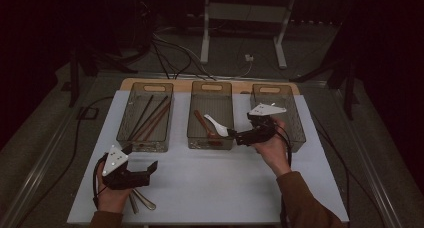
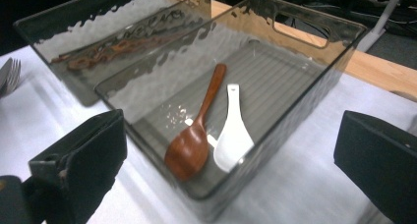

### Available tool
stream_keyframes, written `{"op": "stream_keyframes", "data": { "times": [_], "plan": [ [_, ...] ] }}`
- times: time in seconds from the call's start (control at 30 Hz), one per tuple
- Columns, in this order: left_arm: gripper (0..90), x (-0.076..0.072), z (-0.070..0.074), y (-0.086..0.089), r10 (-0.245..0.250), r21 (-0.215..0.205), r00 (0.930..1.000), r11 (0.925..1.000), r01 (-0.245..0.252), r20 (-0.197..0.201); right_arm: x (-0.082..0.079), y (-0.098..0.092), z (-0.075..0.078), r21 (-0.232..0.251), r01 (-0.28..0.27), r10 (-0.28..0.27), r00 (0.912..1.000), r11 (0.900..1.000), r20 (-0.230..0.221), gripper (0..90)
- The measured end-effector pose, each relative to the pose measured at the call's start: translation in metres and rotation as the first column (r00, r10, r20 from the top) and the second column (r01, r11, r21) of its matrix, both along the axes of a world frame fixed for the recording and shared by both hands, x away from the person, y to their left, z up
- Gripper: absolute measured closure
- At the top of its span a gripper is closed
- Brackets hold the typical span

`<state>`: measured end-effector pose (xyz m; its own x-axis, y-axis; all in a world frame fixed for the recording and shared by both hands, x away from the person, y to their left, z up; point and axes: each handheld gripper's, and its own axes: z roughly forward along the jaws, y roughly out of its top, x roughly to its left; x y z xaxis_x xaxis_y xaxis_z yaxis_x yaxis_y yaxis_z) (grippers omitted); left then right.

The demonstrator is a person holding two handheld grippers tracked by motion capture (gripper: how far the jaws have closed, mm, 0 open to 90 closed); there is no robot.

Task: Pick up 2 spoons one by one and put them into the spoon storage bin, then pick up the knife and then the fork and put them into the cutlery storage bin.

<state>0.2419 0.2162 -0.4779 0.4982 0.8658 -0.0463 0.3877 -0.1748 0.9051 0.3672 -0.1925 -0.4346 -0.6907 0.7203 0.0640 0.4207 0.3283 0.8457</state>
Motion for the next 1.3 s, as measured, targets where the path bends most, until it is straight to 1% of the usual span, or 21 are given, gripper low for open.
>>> {"op": "stream_keyframes", "data": {
  "times": [0.13, 0.2, 0.27, 0.37, 0.5, 0.6, 0.67, 0.73, 0.8, 0.83, 0.93, 0.97, 1.03, 1.1, 1.13, 1.23, 1.3],
  "plan": [
    [0.8, 0.0, 0.0, 0.0, 0.0, -0.001, 1.0, 1.0, 0.0, 0.0, -0.007, -0.006, 0.001, -0.004, 0.004, -0.004, 1.0, 1.0, -0.003, 0.0],
    [0.8, 0.0, 0.0, -0.001, -0.001, 0.0, 1.0, 1.0, 0.001, 0.0, -0.01, -0.009, 0.001, 0.0, 0.004, -0.004, 0.9999, 1.0, 0.012, 0.0],
    [0.8, 0.0, 0.0, -0.001, -0.002, 0.002, 1.0, 1.0, 0.002, -0.001, -0.013, -0.011, 0.002, 0.001, 0.004, -0.004, 1.0, 1.0, 0.006, 0.0],
    [0.8, 0.0, 0.0, 0.0, 0.001, 0.002, 1.0, 1.0, -0.001, -0.002, -0.017, -0.013, 0.001, -0.012, 0.008, -0.008, 0.9999, 1.0, 0.015, 0.0],
    [0.8, 0.0, 0.0, 0.001, 0.007, 0.003, 1.0, 1.0, -0.007, -0.005, -0.022, -0.017, -0.003, -0.011, 0.018, -0.018, 0.9993, 1.0, 0.033, 0.0],
    [0.8, 0.0, 0.001, 0.001, 0.015, 0.004, 0.9999, 0.9999, -0.015, -0.004, -0.027, -0.021, -0.008, -0.002, 0.022, -0.022, 0.999, 1.0, 0.04, 0.0],
    [0.8, 0.001, 0.002, 0.001, 0.025, 0.007, 0.9997, 0.9997, -0.024, -0.007, -0.031, -0.025, -0.011, 0.003, 0.022, -0.022, 0.9991, 1.0, 0.036, 0.0],
    [0.8, 0.001, 0.003, 0.002, 0.037, 0.028, 0.9993, 0.9989, -0.037, -0.006, -0.034, -0.028, -0.013, -0.001, 0.027, -0.027, 0.999, 1.0, 0.037, 0.0],
    [0.8, 0.002, 0.004, 0.002, 0.049, 0.035, 0.9988, 0.9982, -0.049, -0.007, -0.038, -0.032, -0.013, -0.004, 0.031, -0.031, 0.9985, 1.0, 0.045, 0.0],
    [0.8, 0.002, 0.005, 0.003, 0.06, 0.046, 0.9982, 0.9971, -0.06, -0.007, -0.04, -0.034, -0.013, -0.002, 0.034, -0.034, 0.9984, 0.999, 0.045, 0.0],
    [0.8, 0.002, 0.008, 0.006, 0.081, 0.054, 0.9967, 0.9953, -0.08, -0.004, -0.044, -0.039, -0.013, -0.002, 0.037, -0.037, 0.9976, 0.999, 0.058, 0.0],
    [0.8, 0.002, 0.009, 0.007, 0.087, 0.064, 0.9962, 0.9942, -0.086, -0.006, -0.046, -0.04, -0.013, -0.002, 0.042, -0.042, 0.9969, 0.999, 0.066, 0.0],
    [0.8, 0.002, 0.01, 0.011, 0.101, 0.068, 0.9948, 0.9927, -0.1, -0.014, -0.05, -0.042, -0.015, -0.008, 0.049, -0.048, 0.9961, 0.999, 0.074, 0.0],
    [0.8, 0.001, 0.01, 0.015, 0.114, 0.073, 0.9932, 0.991, -0.112, -0.025, -0.052, -0.045, -0.018, -0.014, 0.054, -0.053, 0.9964, 0.998, 0.066, 0.0],
    [0.9, 0.0, 0.01, 0.017, 0.12, 0.078, 0.9923, 0.99, -0.117, -0.03, -0.054, -0.046, -0.019, -0.015, 0.056, -0.055, 0.996, 0.998, 0.071, 0.0],
    [0.9, -0.002, 0.008, 0.024, 0.137, 0.088, 0.9895, 0.9873, -0.132, -0.047, -0.058, -0.052, -0.022, -0.006, 0.071, -0.07, 0.995, 0.997, 0.071, 0.0],
    [0.8, -0.003, 0.005, 0.029, 0.147, 0.102, 0.9873, 0.9848, -0.14, -0.06, -0.06, -0.056, -0.023, -0.001, 0.077, -0.077, 0.9946, 0.997, 0.07, 0.0]
  ]
}}
